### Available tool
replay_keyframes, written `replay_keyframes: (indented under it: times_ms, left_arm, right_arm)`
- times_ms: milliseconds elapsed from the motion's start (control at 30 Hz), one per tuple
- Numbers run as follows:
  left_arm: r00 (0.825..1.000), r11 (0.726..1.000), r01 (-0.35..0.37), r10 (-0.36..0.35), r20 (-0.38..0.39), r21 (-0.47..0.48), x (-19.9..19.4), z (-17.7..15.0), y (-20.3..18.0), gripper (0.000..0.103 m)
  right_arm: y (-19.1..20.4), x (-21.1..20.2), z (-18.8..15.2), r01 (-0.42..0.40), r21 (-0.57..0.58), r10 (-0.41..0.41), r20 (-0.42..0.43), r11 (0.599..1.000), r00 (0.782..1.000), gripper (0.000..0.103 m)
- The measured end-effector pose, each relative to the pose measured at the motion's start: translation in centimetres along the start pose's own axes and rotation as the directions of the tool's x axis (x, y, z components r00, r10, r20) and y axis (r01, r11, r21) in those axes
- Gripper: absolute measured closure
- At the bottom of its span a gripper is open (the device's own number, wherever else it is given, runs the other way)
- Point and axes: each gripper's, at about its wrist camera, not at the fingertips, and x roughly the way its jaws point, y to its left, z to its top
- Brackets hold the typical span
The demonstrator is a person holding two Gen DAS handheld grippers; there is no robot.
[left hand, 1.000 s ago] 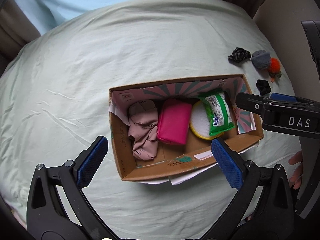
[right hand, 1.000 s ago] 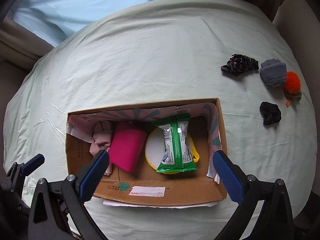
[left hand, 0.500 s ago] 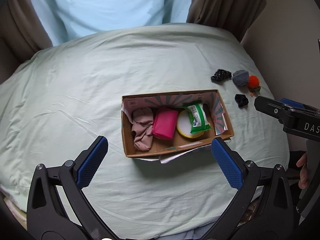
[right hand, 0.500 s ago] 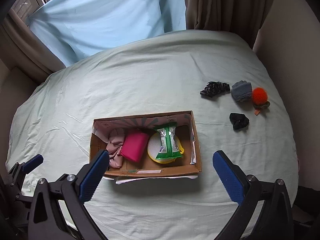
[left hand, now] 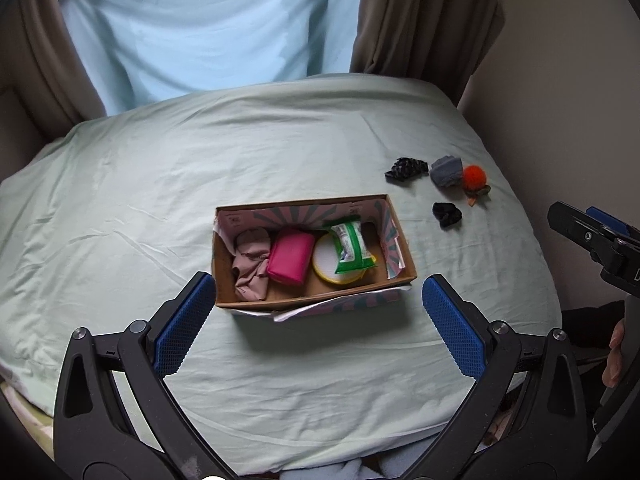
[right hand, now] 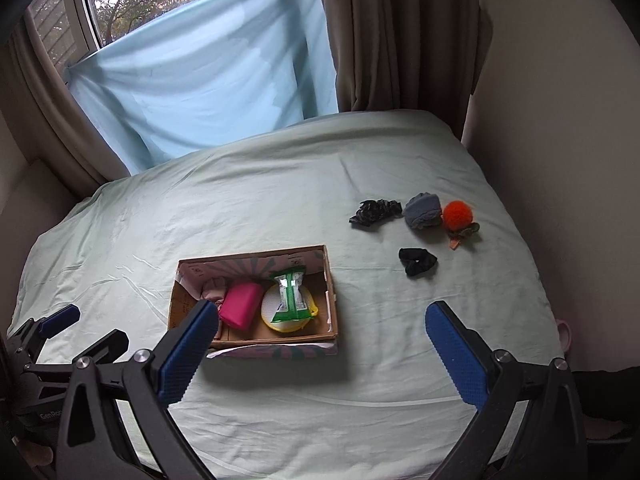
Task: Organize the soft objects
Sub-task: 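Move both open tools over the black sock and orange pompom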
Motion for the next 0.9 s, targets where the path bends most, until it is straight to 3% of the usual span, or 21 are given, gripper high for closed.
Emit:
replay_keyframes:
  times_ms: [133,433,900]
  left_arm:
    - [1.0,1.0,0.015,-0.015,0.006,-0.015,0.3,0.7,-3.8,0.0]
    - [0.999,0.999,0.03,-0.029,0.02,-0.031,4.4,3.3,-13.6,0.0]
    - [0.999,0.999,0.036,-0.037,-0.022,-0.031,18.7,4.6,-25.2,0.0]
  right_arm:
    - [-3.3,-1.6,0.1,0.018,-0.016,-0.017,0.052,1.0,0.999,0.0]
    - [-11.5,-1.3,2.3,-0.013,-0.066,0.018,0.077,0.998,0.997,0.0]
    - [-24.9,8.5,6.3,-0.072,-0.164,0.081,0.051,0.984,0.995,0.0]
